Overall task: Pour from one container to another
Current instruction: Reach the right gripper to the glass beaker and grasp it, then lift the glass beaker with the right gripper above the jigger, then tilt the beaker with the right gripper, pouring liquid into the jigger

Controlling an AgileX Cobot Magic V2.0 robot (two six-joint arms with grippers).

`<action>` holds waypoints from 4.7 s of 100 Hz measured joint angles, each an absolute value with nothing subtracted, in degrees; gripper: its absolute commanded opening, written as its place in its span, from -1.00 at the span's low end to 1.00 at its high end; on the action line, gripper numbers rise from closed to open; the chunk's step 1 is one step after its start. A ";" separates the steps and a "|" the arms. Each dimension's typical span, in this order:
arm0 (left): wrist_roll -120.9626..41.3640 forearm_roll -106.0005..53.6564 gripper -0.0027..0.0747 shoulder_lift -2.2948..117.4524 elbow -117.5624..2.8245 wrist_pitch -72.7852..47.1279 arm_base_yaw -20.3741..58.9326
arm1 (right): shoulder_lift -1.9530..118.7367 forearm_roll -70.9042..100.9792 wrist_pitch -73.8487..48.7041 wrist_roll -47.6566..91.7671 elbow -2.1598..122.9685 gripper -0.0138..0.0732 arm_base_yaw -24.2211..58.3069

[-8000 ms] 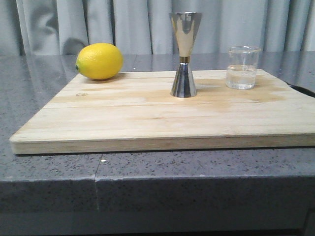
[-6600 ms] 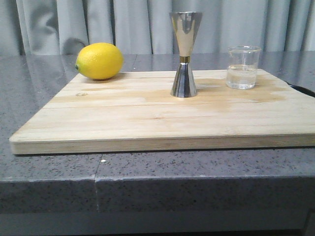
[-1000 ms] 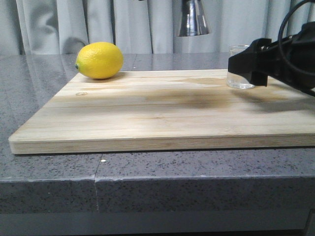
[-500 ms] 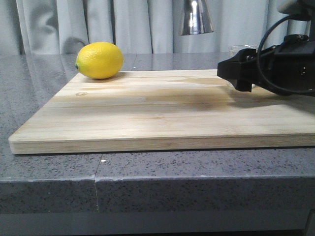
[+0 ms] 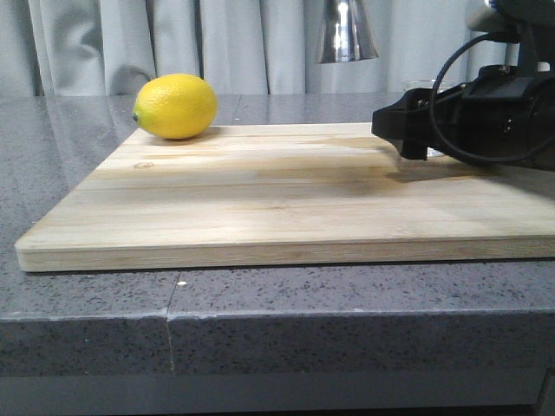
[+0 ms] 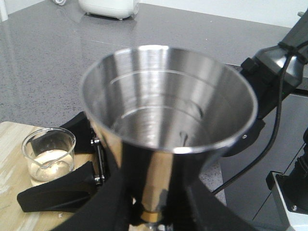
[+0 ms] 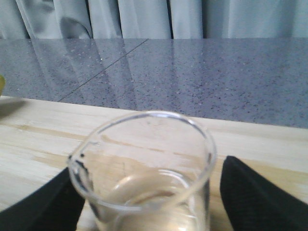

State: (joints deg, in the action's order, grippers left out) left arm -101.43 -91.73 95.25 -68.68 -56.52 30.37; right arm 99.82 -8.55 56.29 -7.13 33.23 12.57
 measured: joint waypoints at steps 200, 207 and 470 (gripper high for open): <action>-96.73 -83.62 -0.98 95.25 -68.68 -64.58 30.37 | 67.29 -48.04 26.44 -6.96 47.67 -0.33 18.42; -96.52 -83.62 -0.98 95.25 -68.68 -64.87 30.37 | 67.29 -48.97 26.98 -6.87 47.67 -0.33 18.42; -95.87 -82.78 -0.98 95.25 -68.68 -66.16 30.37 | 67.29 -57.43 31.48 30.34 47.67 -0.33 18.51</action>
State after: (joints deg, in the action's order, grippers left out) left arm -95.87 -82.78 95.25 -68.68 -66.16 30.37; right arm 67.29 -57.43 31.48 30.34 47.67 18.51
